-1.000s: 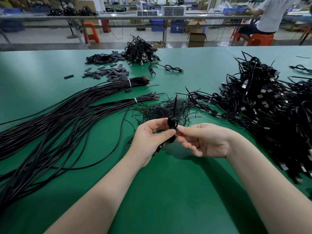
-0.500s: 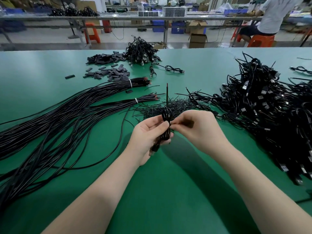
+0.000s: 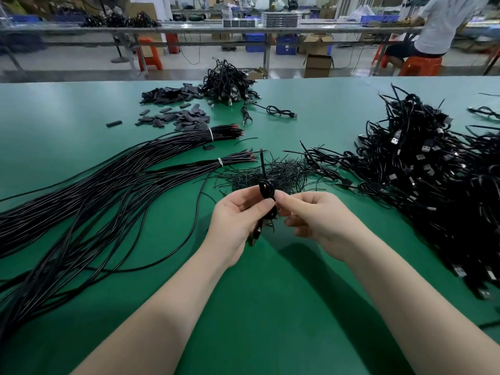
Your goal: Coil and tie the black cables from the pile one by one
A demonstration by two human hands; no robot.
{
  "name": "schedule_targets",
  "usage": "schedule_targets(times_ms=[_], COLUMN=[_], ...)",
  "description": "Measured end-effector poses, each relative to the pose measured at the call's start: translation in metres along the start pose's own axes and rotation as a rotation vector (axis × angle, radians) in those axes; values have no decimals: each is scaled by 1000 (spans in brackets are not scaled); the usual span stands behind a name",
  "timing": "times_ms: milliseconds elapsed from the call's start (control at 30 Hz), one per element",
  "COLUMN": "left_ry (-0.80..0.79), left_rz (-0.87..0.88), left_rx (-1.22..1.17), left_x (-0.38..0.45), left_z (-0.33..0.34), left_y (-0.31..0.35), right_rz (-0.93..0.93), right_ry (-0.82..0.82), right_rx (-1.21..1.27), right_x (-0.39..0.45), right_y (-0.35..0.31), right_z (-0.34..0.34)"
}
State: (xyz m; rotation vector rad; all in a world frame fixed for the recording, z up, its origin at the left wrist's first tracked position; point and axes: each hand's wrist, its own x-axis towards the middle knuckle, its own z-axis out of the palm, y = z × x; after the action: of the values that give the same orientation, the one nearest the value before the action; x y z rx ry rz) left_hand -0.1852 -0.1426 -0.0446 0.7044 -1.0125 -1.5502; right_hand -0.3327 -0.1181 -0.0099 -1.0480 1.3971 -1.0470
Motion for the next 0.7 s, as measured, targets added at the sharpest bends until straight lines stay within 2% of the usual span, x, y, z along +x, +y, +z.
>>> schedule_targets(times_ms=[200, 300, 433, 500, 567, 633, 667, 700], left_ry=[-15, -18, -2, -6, 3, 15, 14, 12], left_rz=[8, 15, 4, -20, -71, -142, -168, -175], left_rx=[62, 74, 6, -28, -20, -15, -19, -21], left_x=[0, 0, 0, 1, 1, 1, 1, 1], left_z=[0, 0, 0, 1, 1, 1, 1, 1], left_y=[0, -1, 0, 1, 3, 5, 5, 5], right_rz=[131, 68, -93, -273, -683, -1143, -1264, -1267], right_ry=[-123, -138, -10, 94, 276, 376, 388, 373], right_rx=[273, 226, 66, -119, -520, -919, -1013, -1002], right_x=[-1, -2, 0, 1, 2, 5, 8, 9], right_y=[-6, -7, -4, -1, 6, 15, 21, 23], right_z=[-7, -6, 0, 5, 7, 8, 7, 7])
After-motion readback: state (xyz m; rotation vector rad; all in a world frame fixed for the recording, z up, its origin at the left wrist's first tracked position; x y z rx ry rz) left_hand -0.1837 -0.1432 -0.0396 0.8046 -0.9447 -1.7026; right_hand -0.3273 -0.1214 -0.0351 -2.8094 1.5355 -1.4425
